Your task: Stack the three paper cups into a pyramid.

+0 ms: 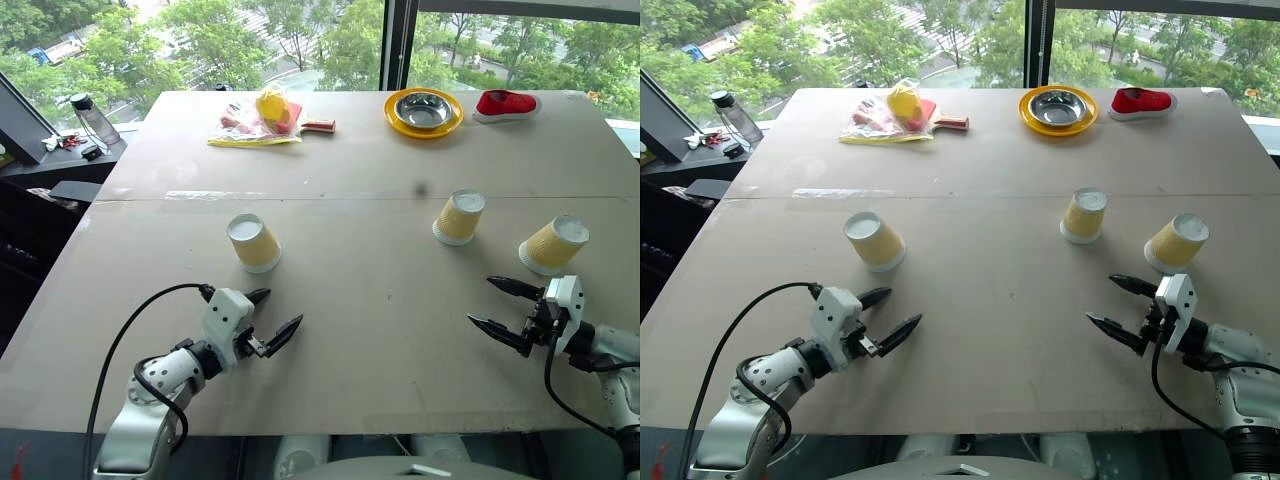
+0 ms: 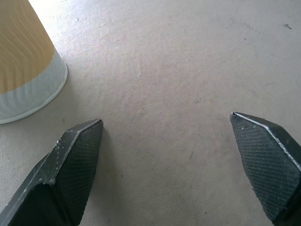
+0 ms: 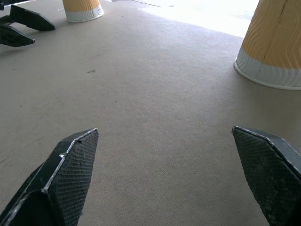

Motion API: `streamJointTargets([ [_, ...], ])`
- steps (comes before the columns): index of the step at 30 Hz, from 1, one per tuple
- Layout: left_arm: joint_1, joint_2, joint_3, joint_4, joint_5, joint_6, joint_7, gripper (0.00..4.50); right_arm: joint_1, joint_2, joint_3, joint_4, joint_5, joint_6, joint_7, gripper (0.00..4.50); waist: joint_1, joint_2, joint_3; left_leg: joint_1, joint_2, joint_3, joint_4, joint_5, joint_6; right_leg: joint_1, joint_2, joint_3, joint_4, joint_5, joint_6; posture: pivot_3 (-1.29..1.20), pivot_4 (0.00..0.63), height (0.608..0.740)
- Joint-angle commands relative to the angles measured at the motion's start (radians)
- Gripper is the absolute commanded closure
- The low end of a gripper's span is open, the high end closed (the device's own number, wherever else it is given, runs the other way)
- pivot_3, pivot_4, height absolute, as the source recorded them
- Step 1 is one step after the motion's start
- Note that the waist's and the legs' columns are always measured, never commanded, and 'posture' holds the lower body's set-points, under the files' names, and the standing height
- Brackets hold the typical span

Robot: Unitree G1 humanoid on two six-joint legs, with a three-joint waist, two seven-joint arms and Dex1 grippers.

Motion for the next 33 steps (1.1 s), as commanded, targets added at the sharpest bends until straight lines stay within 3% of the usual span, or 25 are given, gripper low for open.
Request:
streamJointTargets([
  [1, 0.023, 0.006, -0.014, -0.006, 0.002, 0.003, -0.009, 0.07, 0.001, -0.007, -0.004, -0.033, 0.014, -0.001, 0.002, 0.00, 0.000, 0.000, 0.000, 0.000, 0.000, 0.000, 0.000, 0.000, 0.000, 0.000, 0.000, 0.000, 0.000, 0.000, 0.000, 0.00, 0.150, 0.740],
  [24, 0.005, 0.027, -0.006, 0.017, 0.000, -0.010, -0.030, 0.07, -0.011, 0.008, -0.014, -0.038, 0.029, 0.011, -0.019, 0.00, 0.000, 0.000, 0.000, 0.000, 0.000, 0.000, 0.000, 0.000, 0.000, 0.000, 0.000, 0.000, 0.000, 0.000, 0.000, 0.00, 0.150, 0.740],
  [30, -0.083, 0.040, -0.013, -0.034, -0.045, 0.042, -0.054, 0.07, -0.177, 0.132, -0.061, -0.099, 0.027, 0.129, -0.380, 0.00, -0.004, 0.001, 0.001, 0.001, 0.000, 0.000, 0.000, 0.000, 0.000, 0.000, 0.001, 0.000, 0.002, 0.000, 0.000, 0.00, 0.150, 0.740],
  [33, -0.133, 0.052, -0.012, -0.087, -0.106, 0.107, -0.075, 0.07, -0.236, 0.155, -0.055, -0.118, 0.020, 0.181, -0.472, 0.00, 0.000, 0.000, 0.001, 0.000, 0.000, 0.000, 0.001, 0.000, 0.000, 0.000, 0.001, 0.000, 0.002, 0.000, 0.000, 0.00, 0.150, 0.740],
])
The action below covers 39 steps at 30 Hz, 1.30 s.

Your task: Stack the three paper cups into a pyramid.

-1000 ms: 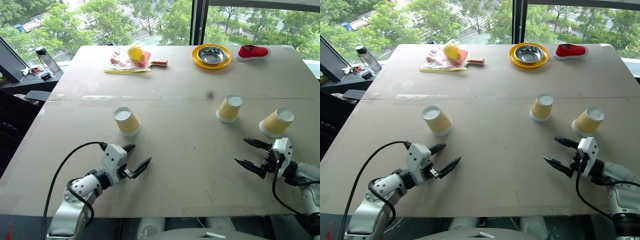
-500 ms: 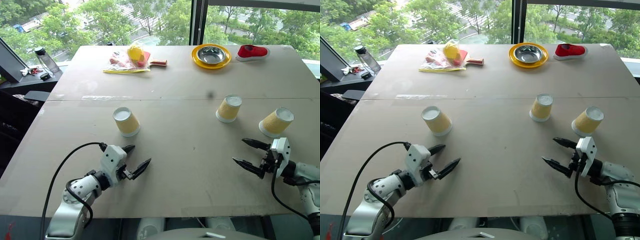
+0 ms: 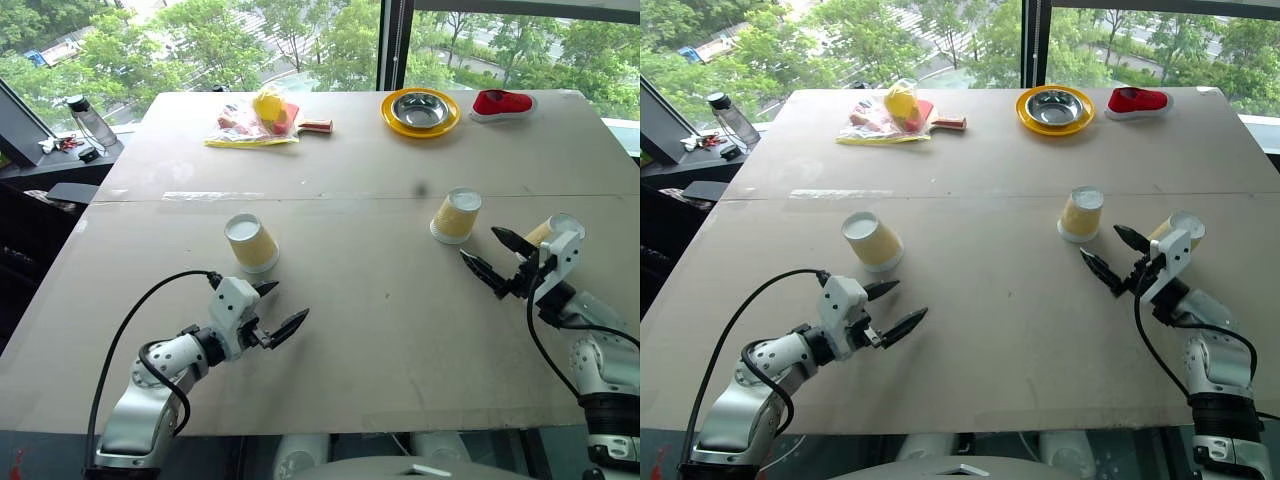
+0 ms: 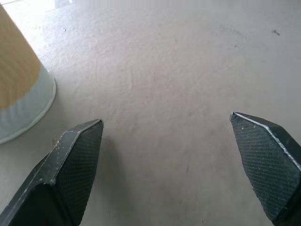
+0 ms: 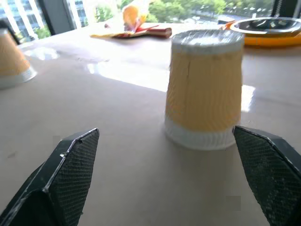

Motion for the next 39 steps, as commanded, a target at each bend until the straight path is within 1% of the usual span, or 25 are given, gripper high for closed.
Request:
streamJointTargets([
  [1, -0.058, 0.023, 0.013, -0.107, -0.115, 0.094, -0.032, 0.07, -0.047, 0.017, -0.024, -0.052, -0.009, 0.017, -0.104, 0.00, 0.004, -0.001, 0.000, -0.001, 0.000, -0.001, 0.000, 0.000, 0.000, 0.000, 0.000, -0.001, -0.001, 0.000, 0.000, 0.00, 0.150, 0.740],
  [2, -0.099, 0.031, 0.012, -0.133, -0.151, 0.127, -0.039, 0.07, -0.070, 0.024, -0.019, -0.042, -0.025, 0.013, -0.130, 0.00, 0.006, -0.001, 0.000, -0.002, 0.000, -0.001, 0.000, 0.000, 0.000, 0.000, 0.000, -0.002, -0.001, 0.000, 0.000, 0.00, 0.150, 0.740],
  [3, -0.133, 0.037, 0.011, -0.152, -0.175, 0.152, -0.044, 0.07, -0.088, 0.030, -0.014, -0.031, -0.038, 0.008, -0.150, 0.00, 0.005, -0.001, 0.000, -0.006, 0.000, -0.001, 0.000, 0.000, 0.000, -0.004, 0.000, -0.002, -0.002, 0.000, 0.001, 0.00, 0.150, 0.740],
  [7, -0.280, 0.065, -0.010, -0.210, -0.224, 0.222, -0.050, 0.07, -0.135, 0.060, 0.011, 0.027, -0.069, -0.025, -0.166, 0.00, 0.001, -0.002, 0.001, -0.006, 0.000, -0.001, 0.000, 0.000, 0.000, -0.005, 0.001, -0.001, 0.000, 0.000, 0.001, 0.00, 0.150, 0.740],
  [12, -0.378, 0.080, -0.012, -0.240, -0.281, 0.290, -0.044, 0.07, -0.188, 0.091, 0.032, 0.115, -0.103, -0.085, -0.160, 0.00, -0.006, -0.001, 0.001, -0.003, 0.000, 0.001, 0.000, 0.000, 0.000, -0.004, 0.003, 0.002, 0.000, 0.000, 0.001, 0.00, 0.150, 0.740],
  [18, -0.383, 0.099, -0.019, -0.249, -0.260, 0.294, -0.048, 0.07, -0.238, 0.118, 0.038, 0.206, -0.130, -0.140, -0.167, 0.00, -0.006, -0.001, 0.001, -0.004, 0.001, 0.001, 0.000, 0.002, -0.004, -0.005, 0.005, 0.003, 0.000, 0.000, 0.001, 0.00, 0.150, 0.740],
  [26, -0.351, 0.113, -0.013, -0.248, -0.261, 0.291, -0.051, 0.07, -0.261, 0.133, 0.044, 0.244, -0.131, -0.161, -0.150, 0.00, -0.005, -0.001, 0.001, -0.004, 0.002, 0.002, 0.000, 0.002, -0.004, -0.006, 0.005, 0.004, 0.000, 0.000, 0.001, 0.00, 0.150, 0.740],
  [27, -0.349, 0.112, -0.013, -0.247, -0.262, 0.290, -0.051, 0.00, -0.266, 0.135, 0.046, 0.249, -0.134, -0.167, -0.149, 0.56, -0.005, -0.001, 0.001, -0.004, 0.002, 0.002, 0.000, 0.002, -0.004, -0.006, 0.005, 0.004, 0.000, 0.000, 0.001, 0.00, 0.150, 0.740],
  [28, -0.345, 0.114, -0.015, -0.249, -0.260, 0.287, -0.054, 0.00, -0.271, 0.136, 0.050, 0.250, -0.139, -0.175, -0.148, 0.75, -0.005, -0.001, 0.001, -0.004, 0.002, 0.002, 0.000, 0.002, -0.004, -0.006, 0.005, 0.004, 0.000, 0.000, 0.001, 0.00, 0.150, 0.740],
  [29, -0.340, 0.116, -0.017, -0.251, -0.258, 0.284, -0.057, 0.00, -0.274, 0.136, 0.054, 0.247, -0.142, -0.180, -0.144, 1.39, -0.006, -0.001, 0.001, -0.004, 0.002, 0.002, 0.000, 0.002, -0.004, -0.006, 0.005, 0.004, 0.000, 0.000, 0.001, 0.00, 0.150, 0.740],
  [30, -0.335, 0.118, -0.017, -0.255, -0.257, 0.281, -0.059, 0.00, -0.275, 0.136, 0.060, 0.242, -0.144, -0.180, -0.139, 1.39, -0.006, -0.001, 0.001, -0.004, 0.002, 0.002, 0.000, 0.002, -0.004, -0.006, 0.005, 0.004, 0.000, 0.000, 0.001, 0.00, 0.150, 0.740],
  [31, -0.329, 0.118, -0.016, -0.257, -0.257, 0.279, -0.060, 0.00, -0.275, 0.137, 0.069, 0.234, -0.146, -0.178, -0.132, 1.89, -0.006, -0.001, 0.001, -0.004, 0.002, 0.002, 0.000, 0.002, -0.004, -0.006, 0.005, 0.004, 0.000, 0.000, 0.001, 0.00, 0.150, 0.740],
  [33, -0.315, 0.119, -0.010, -0.260, -0.258, 0.276, -0.059, 0.00, -0.274, 0.141, 0.084, 0.216, -0.147, -0.174, -0.121, 2.55, -0.006, -0.001, 0.001, -0.004, 0.002, 0.002, 0.000, 0.002, -0.004, -0.006, 0.005, 0.005, 0.000, 0.000, 0.001, 0.00, 0.150, 0.740],
  [39, -0.251, 0.126, 0.018, -0.252, -0.237, 0.253, -0.051, 0.00, -0.279, 0.179, 0.169, 0.143, -0.155, -0.151, -0.095, 2.55, -0.007, -0.001, 0.001, -0.004, 0.002, 0.003, 0.000, 0.002, -0.003, -0.006, 0.005, 0.005, 0.000, 0.000, 0.001, 0.00, 0.150, 0.740],
])
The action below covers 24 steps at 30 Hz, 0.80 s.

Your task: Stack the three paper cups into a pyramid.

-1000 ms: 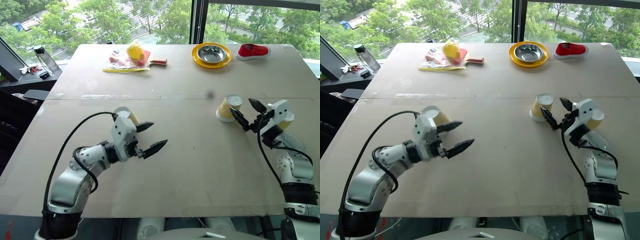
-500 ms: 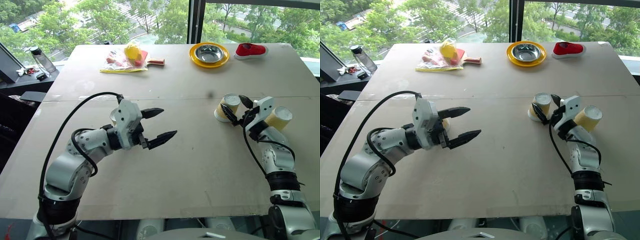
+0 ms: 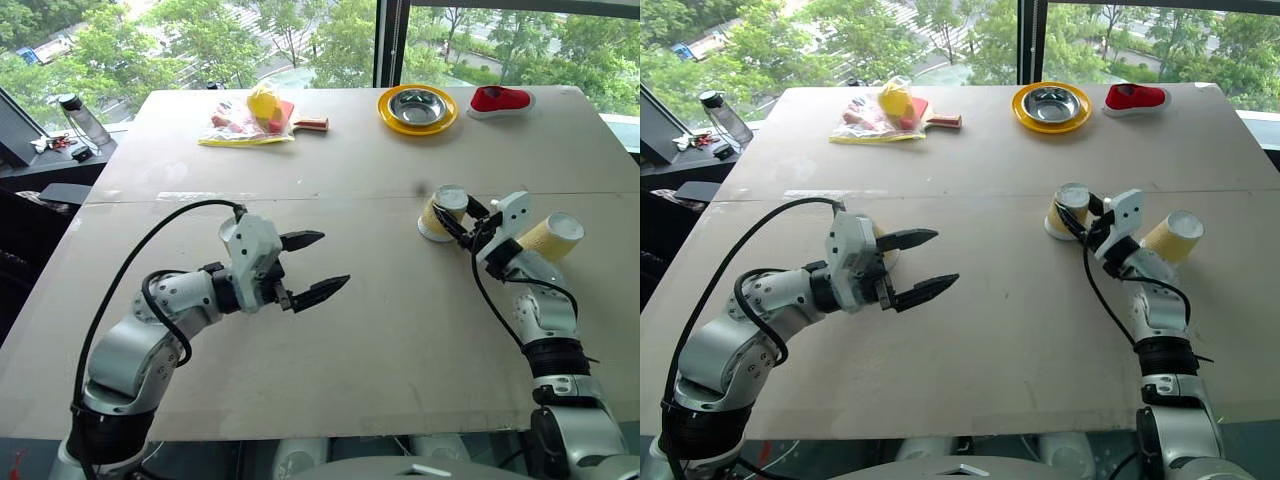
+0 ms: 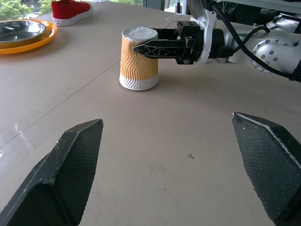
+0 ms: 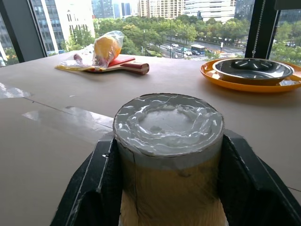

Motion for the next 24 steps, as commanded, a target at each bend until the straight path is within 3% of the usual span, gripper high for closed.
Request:
streamJointTargets([
  [1, 0.024, 0.014, 0.047, -0.023, 0.017, -0.035, 0.012, 0.00, -0.021, 0.024, 0.055, -0.083, -0.008, 0.004, 0.021, 2.55, -0.001, 0.000, 0.000, 0.000, 0.000, 0.000, 0.000, 0.000, 0.000, 0.000, 0.000, 0.000, 0.000, 0.000, 0.000, 0.00, 0.150, 0.740],
  [5, 0.070, 0.019, 0.120, -0.018, 0.015, -0.040, 0.033, 0.00, -0.061, 0.110, 0.144, -0.071, -0.047, 0.008, 0.000, 2.55, -0.011, 0.000, 0.000, 0.000, 0.000, 0.000, 0.000, 0.000, 0.000, -0.001, 0.000, 0.000, 0.002, 0.000, 0.000, 0.00, 0.150, 0.740],
  [14, 0.139, 0.022, 0.199, -0.039, 0.027, -0.048, 0.062, 0.00, -0.146, 0.191, 0.199, 0.071, -0.111, -0.024, -0.018, 2.55, -0.017, -0.001, 0.000, 0.000, 0.000, 0.000, 0.000, 0.000, 0.000, -0.002, 0.000, 0.000, 0.003, 0.000, 0.000, 0.00, 0.150, 0.740],
  [19, 0.168, 0.010, 0.215, -0.058, 0.021, -0.054, 0.080, 0.00, -0.153, 0.199, 0.184, 0.044, -0.065, -0.009, 0.031, 0.15, -0.019, -0.001, 0.000, 0.000, 0.000, 0.000, 0.000, 0.000, 0.000, -0.003, 0.000, 0.001, 0.003, 0.000, 0.000, 0.00, 0.150, 0.740],
  [24, 0.188, 0.010, 0.180, -0.090, 0.012, -0.054, 0.061, 0.00, -0.077, 0.155, 0.166, -0.102, -0.045, -0.008, 0.037, 0.06, -0.017, -0.001, 0.000, 0.000, 0.000, 0.000, 0.000, -0.002, 0.002, -0.003, -0.001, 0.000, 0.003, 0.000, 0.000, 0.00, 0.150, 0.740],
])
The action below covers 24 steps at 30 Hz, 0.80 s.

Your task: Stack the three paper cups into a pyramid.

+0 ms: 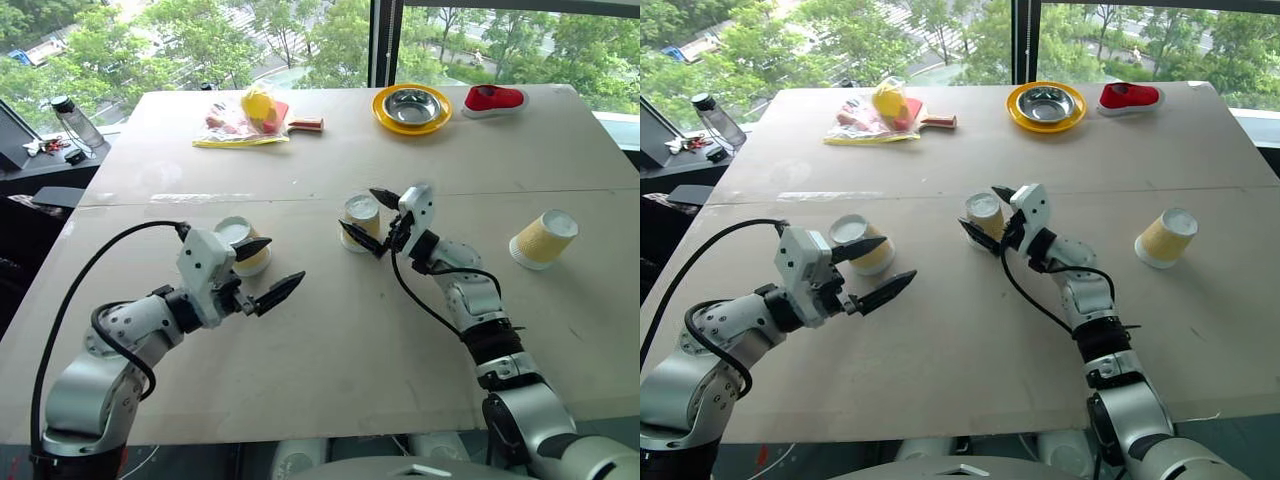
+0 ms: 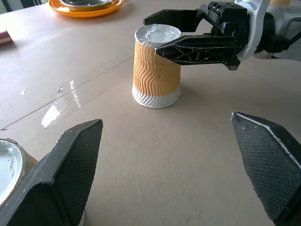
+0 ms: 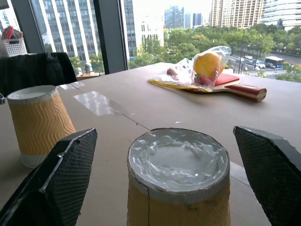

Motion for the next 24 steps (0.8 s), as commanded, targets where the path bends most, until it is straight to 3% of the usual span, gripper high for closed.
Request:
streamJointTargets([
  [1, 0.018, 0.022, -0.022, -0.063, -0.009, -0.023, -0.038, 0.00, 0.060, -0.046, -0.035, -0.169, 0.022, 0.020, -0.016, 0.06, 0.001, 0.000, 0.000, 0.000, 0.000, 0.000, 0.000, 0.000, 0.000, 0.000, 0.000, 0.000, 0.000, 0.000, 0.000, 0.00, 0.150, 0.740],
  [7, -0.085, 0.021, -0.097, -0.068, -0.053, 0.018, -0.056, 0.00, 0.192, -0.152, -0.114, -0.487, 0.053, 0.192, -0.126, 0.06, 0.008, 0.000, 0.000, 0.000, -0.001, 0.000, -0.001, 0.000, 0.000, 0.000, -0.002, -0.001, 0.000, 0.000, 0.000, 0.00, 0.150, 0.740],
  [14, -0.308, -0.026, -0.231, 0.026, -0.062, 0.047, -0.097, 0.00, 0.250, -0.222, -0.334, -0.487, -0.128, 0.127, -0.447, 0.06, 0.009, -0.001, 0.000, 0.000, -0.003, 0.000, 0.000, 0.000, 0.000, 0.000, 0.000, 0.000, 0.001, 0.000, 0.000, 0.00, 0.150, 0.740],
  [24, -0.393, -0.016, -0.252, 0.058, -0.072, 0.074, -0.143, 0.00, 0.343, -0.273, -0.428, -0.451, -0.238, 0.136, -0.605, 0.06, 0.000, -0.001, 0.000, 0.000, -0.001, 0.003, -0.001, 0.001, -0.002, -0.001, 0.003, 0.005, 0.001, 0.000, 0.000, 0.00, 0.150, 0.740],
])
